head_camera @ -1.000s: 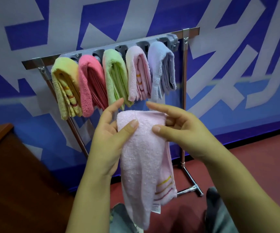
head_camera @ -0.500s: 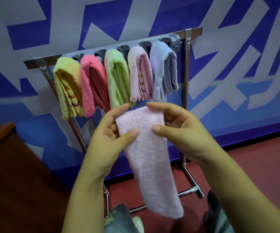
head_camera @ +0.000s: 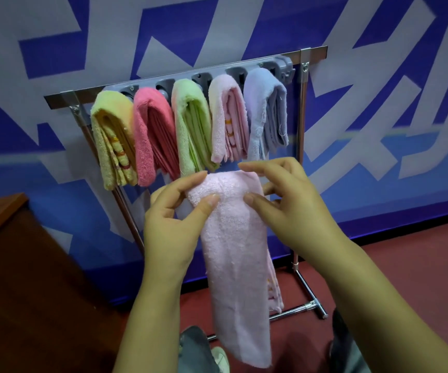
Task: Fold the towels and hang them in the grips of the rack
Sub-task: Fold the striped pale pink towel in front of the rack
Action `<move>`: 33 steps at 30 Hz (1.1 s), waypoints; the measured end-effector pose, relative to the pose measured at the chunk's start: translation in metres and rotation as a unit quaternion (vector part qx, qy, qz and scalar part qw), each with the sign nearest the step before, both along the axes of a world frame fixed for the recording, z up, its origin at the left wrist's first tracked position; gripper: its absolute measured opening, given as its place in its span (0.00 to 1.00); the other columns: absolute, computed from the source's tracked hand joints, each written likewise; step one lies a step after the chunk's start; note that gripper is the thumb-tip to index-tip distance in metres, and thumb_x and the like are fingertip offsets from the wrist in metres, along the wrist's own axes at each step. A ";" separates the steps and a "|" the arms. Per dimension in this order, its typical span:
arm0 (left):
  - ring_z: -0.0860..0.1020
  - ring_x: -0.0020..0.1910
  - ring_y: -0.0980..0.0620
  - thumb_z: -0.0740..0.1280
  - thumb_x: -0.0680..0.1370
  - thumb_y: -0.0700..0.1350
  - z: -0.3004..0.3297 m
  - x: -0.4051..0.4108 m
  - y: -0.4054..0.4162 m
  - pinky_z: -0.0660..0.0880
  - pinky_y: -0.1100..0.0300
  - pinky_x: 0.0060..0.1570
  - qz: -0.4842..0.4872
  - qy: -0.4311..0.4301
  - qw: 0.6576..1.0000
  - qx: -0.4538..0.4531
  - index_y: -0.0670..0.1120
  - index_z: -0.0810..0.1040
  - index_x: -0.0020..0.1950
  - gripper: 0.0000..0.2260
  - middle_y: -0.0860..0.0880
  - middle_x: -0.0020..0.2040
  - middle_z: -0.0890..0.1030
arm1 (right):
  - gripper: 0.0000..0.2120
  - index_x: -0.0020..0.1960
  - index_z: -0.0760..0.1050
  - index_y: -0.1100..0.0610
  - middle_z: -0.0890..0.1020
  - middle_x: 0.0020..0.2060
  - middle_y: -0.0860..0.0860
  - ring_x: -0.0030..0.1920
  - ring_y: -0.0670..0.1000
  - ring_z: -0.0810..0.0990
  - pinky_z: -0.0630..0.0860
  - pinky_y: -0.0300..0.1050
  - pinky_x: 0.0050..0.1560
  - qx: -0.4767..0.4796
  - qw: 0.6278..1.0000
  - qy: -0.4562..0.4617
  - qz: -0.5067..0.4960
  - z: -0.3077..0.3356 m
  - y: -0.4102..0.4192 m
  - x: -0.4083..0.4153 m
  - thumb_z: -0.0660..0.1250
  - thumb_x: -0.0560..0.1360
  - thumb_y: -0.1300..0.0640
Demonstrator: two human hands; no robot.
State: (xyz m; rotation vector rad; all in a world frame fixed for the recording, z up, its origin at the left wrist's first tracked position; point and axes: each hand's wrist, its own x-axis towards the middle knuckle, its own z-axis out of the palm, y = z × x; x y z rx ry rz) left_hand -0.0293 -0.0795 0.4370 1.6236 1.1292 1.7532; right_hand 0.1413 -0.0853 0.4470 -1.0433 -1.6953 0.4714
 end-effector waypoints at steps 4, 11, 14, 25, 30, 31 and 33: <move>0.79 0.55 0.53 0.75 0.67 0.42 0.005 0.002 -0.002 0.76 0.52 0.57 -0.040 -0.037 0.998 0.020 0.59 0.82 0.49 0.15 0.55 0.51 0.83 | 0.24 0.57 0.70 0.36 0.67 0.59 0.37 0.51 0.41 0.73 0.73 0.32 0.51 0.046 0.998 0.020 0.030 0.003 -0.002 0.000 0.68 0.73 0.63; 0.81 0.50 0.59 0.72 0.65 0.38 0.017 0.013 -0.002 0.77 0.64 0.49 -0.096 -0.075 0.992 0.040 0.51 0.79 0.50 0.15 0.58 0.45 0.83 | 0.16 0.56 0.77 0.46 0.77 0.56 0.43 0.57 0.43 0.77 0.75 0.38 0.51 0.078 0.995 0.029 0.062 0.005 -0.002 0.013 0.66 0.74 0.64; 0.80 0.51 0.57 0.74 0.67 0.38 0.021 0.014 -0.001 0.77 0.61 0.52 -0.124 -0.049 0.990 0.041 0.53 0.79 0.50 0.16 0.57 0.46 0.83 | 0.16 0.51 0.81 0.47 0.77 0.55 0.45 0.54 0.40 0.77 0.73 0.32 0.50 0.069 0.995 0.028 0.067 0.006 -0.002 0.021 0.66 0.74 0.67; 0.80 0.48 0.60 0.68 0.68 0.34 0.039 0.021 0.005 0.77 0.64 0.49 -0.217 -0.032 0.975 0.039 0.48 0.77 0.52 0.15 0.58 0.45 0.83 | 0.12 0.51 0.82 0.43 0.75 0.60 0.41 0.64 0.43 0.73 0.72 0.42 0.63 -0.089 0.967 -0.091 0.220 0.049 -0.004 0.053 0.70 0.71 0.57; 0.79 0.50 0.58 0.68 0.68 0.34 0.040 0.024 0.009 0.77 0.62 0.51 -0.230 -0.040 0.972 0.019 0.50 0.78 0.51 0.16 0.57 0.46 0.83 | 0.10 0.48 0.83 0.51 0.85 0.49 0.49 0.54 0.47 0.82 0.78 0.43 0.56 -0.139 0.960 -0.047 0.236 0.068 -0.002 0.057 0.69 0.69 0.60; 0.80 0.51 0.57 0.69 0.68 0.34 0.040 0.024 0.010 0.77 0.62 0.51 -0.231 -0.042 0.972 0.013 0.50 0.79 0.51 0.16 0.57 0.46 0.83 | 0.10 0.47 0.83 0.50 0.85 0.48 0.49 0.53 0.47 0.82 0.78 0.45 0.56 -0.144 0.961 -0.062 0.227 0.071 -0.001 0.056 0.69 0.71 0.63; 0.79 0.51 0.56 0.69 0.68 0.34 0.043 0.028 0.012 0.77 0.61 0.52 -0.228 -0.035 0.973 0.008 0.50 0.78 0.52 0.16 0.56 0.47 0.83 | 0.14 0.45 0.84 0.48 0.85 0.46 0.48 0.51 0.47 0.82 0.79 0.45 0.55 -0.151 0.962 -0.096 0.206 0.076 0.001 0.055 0.67 0.73 0.66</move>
